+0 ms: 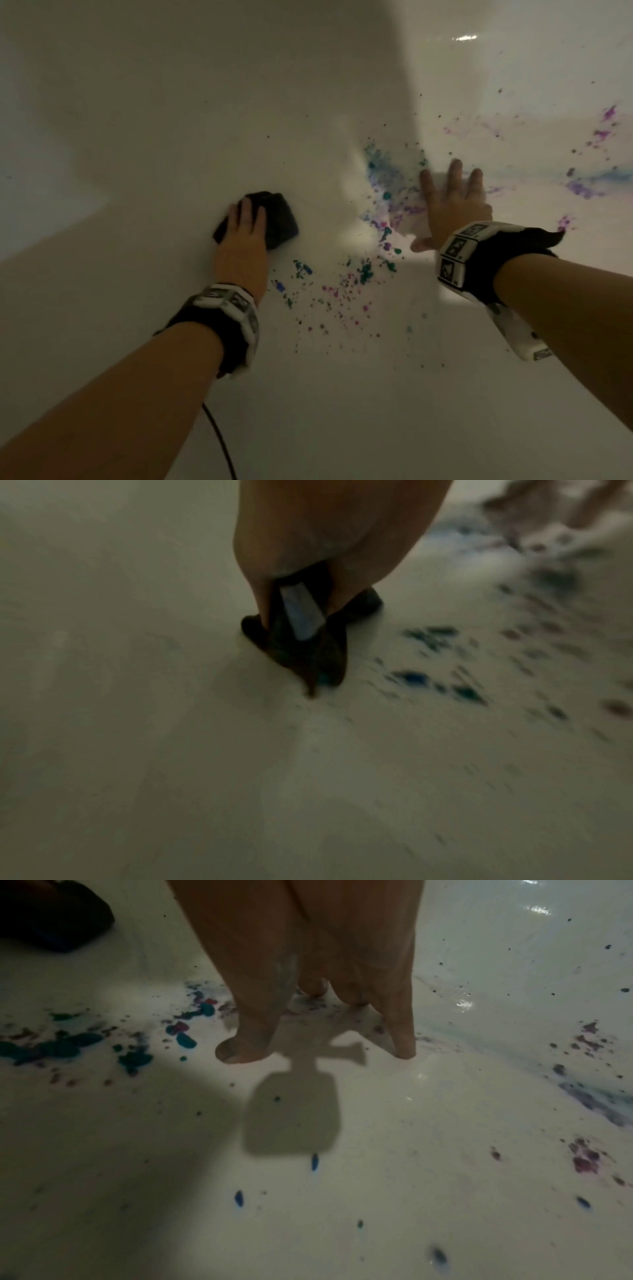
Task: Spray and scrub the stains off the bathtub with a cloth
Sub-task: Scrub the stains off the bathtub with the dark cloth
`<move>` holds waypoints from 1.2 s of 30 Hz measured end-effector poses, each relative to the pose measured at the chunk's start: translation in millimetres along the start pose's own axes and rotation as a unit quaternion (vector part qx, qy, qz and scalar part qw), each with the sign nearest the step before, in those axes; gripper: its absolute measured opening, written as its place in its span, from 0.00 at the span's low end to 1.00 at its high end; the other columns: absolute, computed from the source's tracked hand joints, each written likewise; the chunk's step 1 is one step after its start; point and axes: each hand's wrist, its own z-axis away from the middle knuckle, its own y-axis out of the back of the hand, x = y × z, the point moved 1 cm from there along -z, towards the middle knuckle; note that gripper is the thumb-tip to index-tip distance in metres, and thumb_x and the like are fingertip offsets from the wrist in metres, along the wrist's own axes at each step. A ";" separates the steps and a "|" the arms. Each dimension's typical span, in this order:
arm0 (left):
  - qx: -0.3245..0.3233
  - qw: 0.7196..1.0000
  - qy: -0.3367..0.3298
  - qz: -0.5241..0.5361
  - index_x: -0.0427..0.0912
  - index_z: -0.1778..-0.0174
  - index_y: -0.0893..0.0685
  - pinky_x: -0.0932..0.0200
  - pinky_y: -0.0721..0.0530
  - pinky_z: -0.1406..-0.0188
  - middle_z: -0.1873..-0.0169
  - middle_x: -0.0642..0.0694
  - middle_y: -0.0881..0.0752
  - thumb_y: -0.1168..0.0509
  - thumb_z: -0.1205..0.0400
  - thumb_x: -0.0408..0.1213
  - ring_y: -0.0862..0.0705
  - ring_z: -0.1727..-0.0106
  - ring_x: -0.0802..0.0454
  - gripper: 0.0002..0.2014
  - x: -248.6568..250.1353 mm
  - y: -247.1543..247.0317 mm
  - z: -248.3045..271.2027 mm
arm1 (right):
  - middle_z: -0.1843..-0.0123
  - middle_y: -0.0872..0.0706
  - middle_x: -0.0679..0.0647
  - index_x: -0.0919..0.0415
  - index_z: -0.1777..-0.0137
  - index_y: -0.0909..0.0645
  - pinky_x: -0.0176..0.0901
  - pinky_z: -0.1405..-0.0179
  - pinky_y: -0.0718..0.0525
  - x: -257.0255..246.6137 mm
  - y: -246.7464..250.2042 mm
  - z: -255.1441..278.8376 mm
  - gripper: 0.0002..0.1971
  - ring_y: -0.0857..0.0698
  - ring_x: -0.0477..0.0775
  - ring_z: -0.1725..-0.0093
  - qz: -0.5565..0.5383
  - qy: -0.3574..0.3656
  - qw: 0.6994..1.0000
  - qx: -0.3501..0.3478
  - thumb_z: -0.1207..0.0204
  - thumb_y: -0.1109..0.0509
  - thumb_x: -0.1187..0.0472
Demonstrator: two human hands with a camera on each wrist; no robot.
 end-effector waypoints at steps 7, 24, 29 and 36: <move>-0.090 0.993 -0.040 0.070 0.41 0.18 0.58 0.51 0.36 0.25 0.18 0.39 0.59 0.47 0.15 0.37 0.51 0.18 0.42 0.32 61.1 -16.5 27.7 | 0.20 0.73 0.63 0.50 0.21 0.73 0.68 0.25 0.38 -0.3 -0.5 -2.4 0.61 0.64 0.74 0.21 0.000 0.005 1.000 -0.002 0.36 0.27 0.36; -0.187 0.978 0.053 -0.076 0.29 0.21 0.64 0.49 0.40 0.22 0.20 0.29 0.59 0.53 0.12 0.35 0.53 0.18 0.36 0.31 37.5 -18.7 56.8 | 0.20 0.73 0.62 0.49 0.20 0.72 0.69 0.26 0.38 -1.1 3.0 4.3 0.59 0.64 0.74 0.21 -0.015 0.005 1.000 -0.005 0.34 0.27 0.39; -0.298 0.949 -0.048 -0.085 0.26 0.24 0.40 0.52 0.31 0.30 0.24 0.30 0.36 0.49 0.13 0.33 0.32 0.26 0.37 0.23 73.3 -0.6 54.6 | 0.21 0.76 0.62 0.49 0.21 0.73 0.70 0.26 0.40 -1.2 3.8 3.7 0.59 0.66 0.73 0.21 -0.021 0.003 1.000 -0.017 0.33 0.27 0.39; -0.302 0.946 -0.047 -0.106 0.41 0.25 0.31 0.63 0.28 0.37 0.29 0.39 0.25 0.39 0.17 0.36 0.24 0.32 0.46 0.23 15.1 51.0 48.0 | 0.21 0.76 0.62 0.49 0.21 0.73 0.72 0.27 0.40 -0.4 4.1 4.7 0.59 0.66 0.73 0.21 -0.033 0.007 0.999 -0.017 0.33 0.26 0.40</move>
